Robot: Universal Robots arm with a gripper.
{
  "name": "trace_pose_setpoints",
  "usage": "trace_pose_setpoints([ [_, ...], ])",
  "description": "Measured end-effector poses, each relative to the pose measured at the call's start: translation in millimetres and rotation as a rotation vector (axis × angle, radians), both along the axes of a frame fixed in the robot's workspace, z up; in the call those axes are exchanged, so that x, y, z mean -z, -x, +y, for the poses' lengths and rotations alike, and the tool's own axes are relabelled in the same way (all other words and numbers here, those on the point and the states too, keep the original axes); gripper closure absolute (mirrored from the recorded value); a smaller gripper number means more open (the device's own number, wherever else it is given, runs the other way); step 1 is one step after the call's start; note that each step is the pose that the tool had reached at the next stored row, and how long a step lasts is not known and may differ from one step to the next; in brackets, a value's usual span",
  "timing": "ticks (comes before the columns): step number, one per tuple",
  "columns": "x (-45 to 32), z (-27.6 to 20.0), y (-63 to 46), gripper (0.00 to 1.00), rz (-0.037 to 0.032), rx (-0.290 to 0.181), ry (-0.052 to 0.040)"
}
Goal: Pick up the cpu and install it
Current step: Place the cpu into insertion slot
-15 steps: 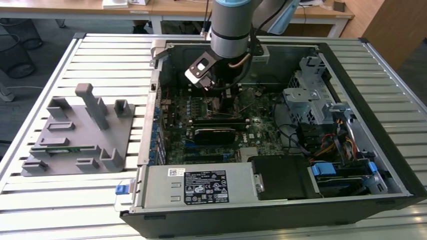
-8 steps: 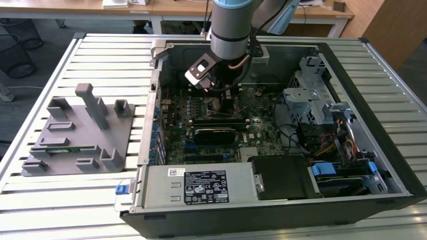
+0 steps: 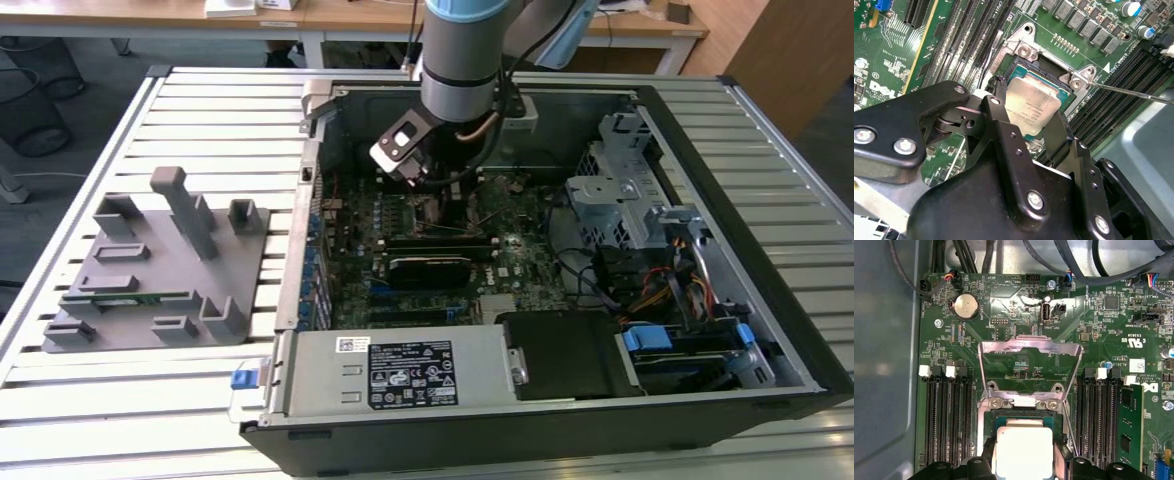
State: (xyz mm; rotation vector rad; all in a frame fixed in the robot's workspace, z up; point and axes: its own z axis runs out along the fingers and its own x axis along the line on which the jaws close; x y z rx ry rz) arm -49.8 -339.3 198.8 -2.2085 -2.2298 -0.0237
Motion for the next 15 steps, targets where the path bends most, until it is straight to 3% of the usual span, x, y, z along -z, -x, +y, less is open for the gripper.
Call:
trace_pose_setpoints([
  [15,4.9,0.0,-0.4,0.46,0.0,0.001,0.0001],
])
